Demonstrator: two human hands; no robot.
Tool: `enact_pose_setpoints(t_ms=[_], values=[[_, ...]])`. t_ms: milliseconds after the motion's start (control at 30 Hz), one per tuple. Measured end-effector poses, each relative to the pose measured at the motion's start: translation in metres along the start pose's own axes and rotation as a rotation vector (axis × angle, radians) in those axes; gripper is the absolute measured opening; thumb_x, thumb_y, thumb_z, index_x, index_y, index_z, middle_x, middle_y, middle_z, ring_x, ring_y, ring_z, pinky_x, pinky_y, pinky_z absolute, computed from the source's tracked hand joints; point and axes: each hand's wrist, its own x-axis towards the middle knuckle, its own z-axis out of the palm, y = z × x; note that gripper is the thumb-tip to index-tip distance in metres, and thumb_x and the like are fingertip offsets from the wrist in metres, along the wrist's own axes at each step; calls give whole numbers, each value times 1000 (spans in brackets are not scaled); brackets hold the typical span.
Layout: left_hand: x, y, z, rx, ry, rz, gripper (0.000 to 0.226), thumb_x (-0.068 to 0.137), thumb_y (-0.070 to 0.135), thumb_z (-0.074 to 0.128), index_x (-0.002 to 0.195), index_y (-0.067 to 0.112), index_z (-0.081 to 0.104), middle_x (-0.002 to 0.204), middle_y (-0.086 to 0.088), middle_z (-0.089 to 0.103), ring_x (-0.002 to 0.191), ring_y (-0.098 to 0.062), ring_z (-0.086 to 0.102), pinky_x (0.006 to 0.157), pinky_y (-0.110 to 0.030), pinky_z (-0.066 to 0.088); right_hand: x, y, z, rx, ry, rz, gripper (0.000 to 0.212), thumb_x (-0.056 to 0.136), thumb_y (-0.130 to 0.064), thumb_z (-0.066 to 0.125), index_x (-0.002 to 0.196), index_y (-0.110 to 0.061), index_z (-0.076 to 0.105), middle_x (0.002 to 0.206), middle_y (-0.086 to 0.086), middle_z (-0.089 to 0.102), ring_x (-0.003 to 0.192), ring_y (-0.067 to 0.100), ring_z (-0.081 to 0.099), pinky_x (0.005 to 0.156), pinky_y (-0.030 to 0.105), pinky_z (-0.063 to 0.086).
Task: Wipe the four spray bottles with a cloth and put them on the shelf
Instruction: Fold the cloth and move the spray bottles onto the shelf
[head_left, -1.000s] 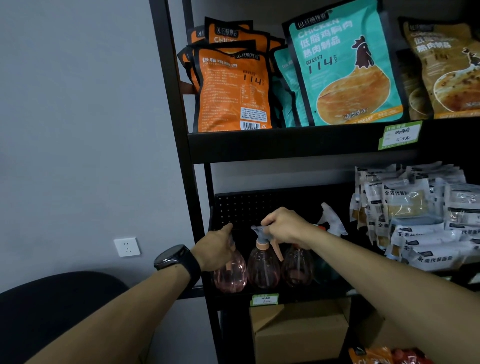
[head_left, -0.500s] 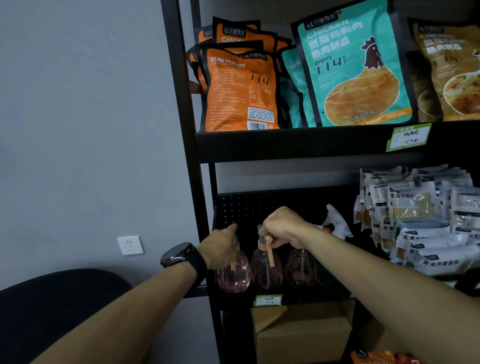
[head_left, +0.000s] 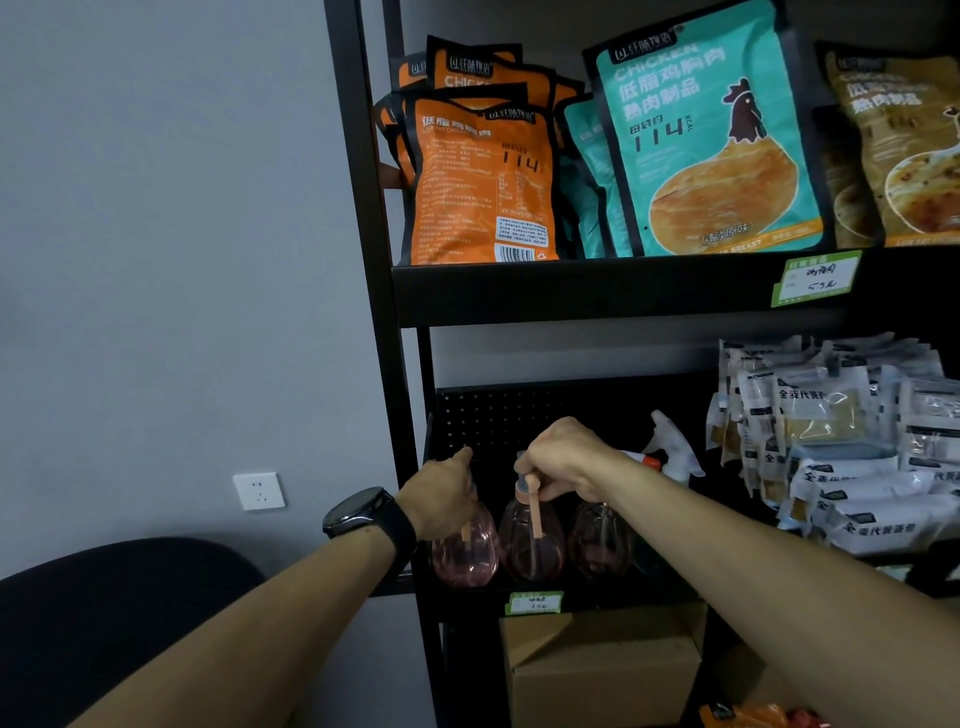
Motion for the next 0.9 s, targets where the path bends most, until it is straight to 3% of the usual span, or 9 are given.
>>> enact_pose_setpoints(t_ms=[167, 267, 400, 467, 600, 700, 767, 833, 900], values=[[-1, -1, 2, 5, -29, 15, 79, 90, 15, 66, 154, 8, 20, 133, -12, 56, 121, -26, 55, 98, -32, 49, -4, -1, -4, -5, -14, 8, 9, 89, 2, 60, 95, 6, 63, 66, 15, 63, 71, 28, 71, 66, 36, 61], [-5, 4, 2, 69, 5, 71, 84, 90, 17, 66, 156, 7, 15, 151, -15, 37, 134, -28, 44, 108, -32, 42, -10, -3, -14, -51, -22, -1, 12, 93, -10, 58, 93, 1, 63, 76, 12, 65, 85, 28, 72, 59, 26, 55], [-6, 14, -4, 122, 34, 156, 85, 89, 23, 68, 156, 11, 18, 163, -13, 17, 147, -27, 28, 115, -28, 29, -5, -6, -43, -121, 110, -38, 34, 90, -25, 65, 115, -4, 60, 106, 10, 65, 89, 22, 67, 77, 33, 58], [-3, 20, -6, 131, 38, 198, 85, 88, 30, 71, 156, 13, 22, 162, -7, 21, 145, -23, 30, 115, -28, 31, -5, -8, -61, -167, 185, -98, 34, 88, -26, 66, 113, -2, 65, 103, 13, 69, 92, 24, 69, 87, 40, 57], [3, 30, -2, 170, 37, 252, 82, 89, 42, 69, 155, 16, 27, 160, -1, 29, 145, -18, 32, 116, -28, 30, -10, -7, -92, -289, 231, -142, 29, 87, -26, 66, 106, -4, 70, 102, 14, 70, 93, 26, 67, 87, 41, 56], [9, 36, 6, 196, 28, 277, 81, 90, 47, 66, 155, 20, 28, 160, 0, 32, 144, -17, 35, 115, -28, 32, -13, 2, -101, -437, 222, -137, 31, 87, -23, 66, 105, 2, 70, 104, 17, 71, 95, 29, 68, 82, 39, 57], [12, 37, 11, 207, 17, 275, 79, 90, 48, 65, 155, 22, 28, 159, 2, 33, 142, -17, 38, 114, -30, 34, -12, 10, -99, -521, 192, -127, 23, 86, -20, 65, 86, 3, 70, 87, 13, 70, 81, 25, 67, 71, 34, 56], [15, 37, 15, 238, 19, 275, 78, 90, 50, 63, 155, 25, 28, 158, 4, 35, 140, -18, 41, 112, -32, 36, -12, 18, -94, -582, 162, -104, 23, 83, -13, 63, 61, -7, 59, 62, 3, 55, 58, 15, 52, 54, 24, 43], [17, 37, 18, 305, 38, 287, 75, 91, 53, 59, 154, 28, 28, 156, 6, 39, 138, -19, 44, 111, -32, 38, -10, 24, -90, -644, 142, -104, 21, 80, -10, 61, 59, -9, 57, 60, -1, 50, 57, 9, 44, 53, 16, 31]])
